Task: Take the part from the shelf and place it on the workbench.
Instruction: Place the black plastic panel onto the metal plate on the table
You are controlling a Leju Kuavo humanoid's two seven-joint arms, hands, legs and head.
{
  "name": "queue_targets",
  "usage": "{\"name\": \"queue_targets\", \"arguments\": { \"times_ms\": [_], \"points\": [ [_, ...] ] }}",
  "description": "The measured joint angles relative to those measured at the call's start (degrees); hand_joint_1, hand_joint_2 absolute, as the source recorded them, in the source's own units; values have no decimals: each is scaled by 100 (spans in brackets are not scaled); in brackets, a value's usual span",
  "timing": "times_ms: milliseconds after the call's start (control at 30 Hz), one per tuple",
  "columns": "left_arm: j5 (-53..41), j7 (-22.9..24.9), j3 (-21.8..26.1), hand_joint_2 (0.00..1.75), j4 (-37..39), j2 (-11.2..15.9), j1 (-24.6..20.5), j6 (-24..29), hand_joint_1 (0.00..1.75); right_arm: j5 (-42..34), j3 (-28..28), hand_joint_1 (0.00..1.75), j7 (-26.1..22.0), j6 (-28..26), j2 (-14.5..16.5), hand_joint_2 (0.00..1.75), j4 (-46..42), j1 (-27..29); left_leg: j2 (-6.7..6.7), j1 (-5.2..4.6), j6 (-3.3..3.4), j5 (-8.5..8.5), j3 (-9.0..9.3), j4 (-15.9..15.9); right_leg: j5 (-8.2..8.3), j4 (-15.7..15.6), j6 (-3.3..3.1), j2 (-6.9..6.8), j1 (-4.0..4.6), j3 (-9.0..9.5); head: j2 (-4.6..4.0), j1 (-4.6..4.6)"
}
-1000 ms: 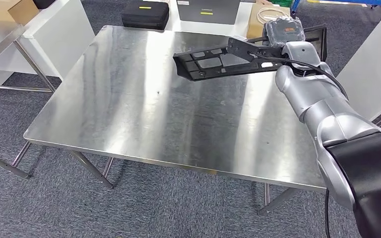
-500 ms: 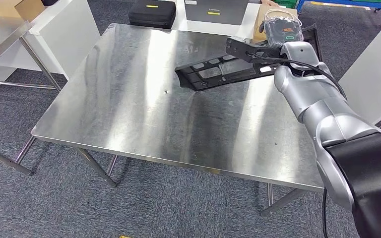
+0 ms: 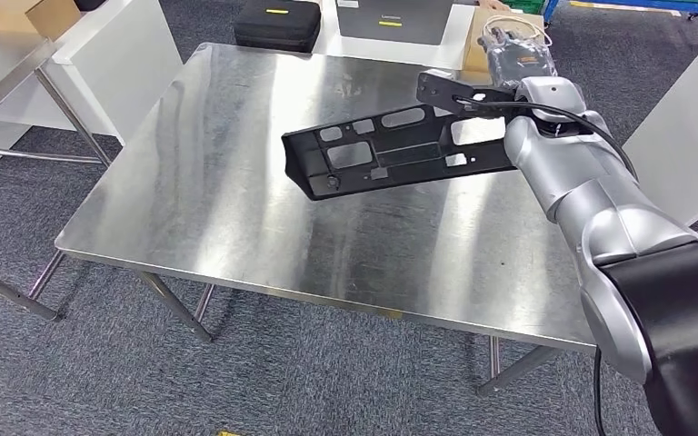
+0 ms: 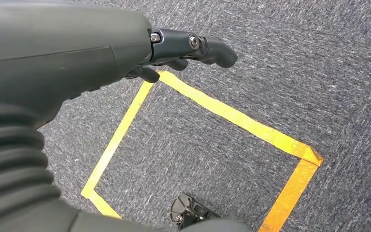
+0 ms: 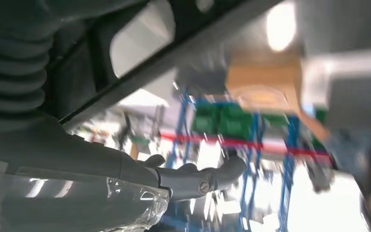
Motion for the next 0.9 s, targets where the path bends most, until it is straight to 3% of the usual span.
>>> {"name": "queue_targets", "arguments": {
  "times_ms": [200, 267, 533, 900],
  "points": [
    [-69, 56, 13, 0, 0, 0, 0, -16, 0, -378, -342, 0, 827, 1771, -12, 0, 122, -9, 0, 16, -1, 0, 0, 0, 0, 0, -1, 0, 2, 0, 0, 0],
    [-97, 72, 13, 0, 0, 1, 0, -22, 0, -428, -484, 0, 1072, 2137, -40, 0, 156, -8, 0, 17, -1, 0, 0, -1, 0, 0, -1, 0, 2, 0, 0, 0],
    [-140, 89, 13, 0, 0, 2, -1, -45, 0, -385, -688, 0, 1524, 2773, -196, 0, 229, -15, 2, 18, -2, -1, 1, -1, 0, 0, -1, 1, 2, 1, 0, 1],
    [-196, 165, 15, 0, 0, 5, -3, -125, 0, -450, -823, 0, 1573, 3536, -449, 0, 287, -17, 1, 17, -1, -1, 1, 0, 0, 0, -1, 0, 2, 2, 0, 0]
  ]
}}
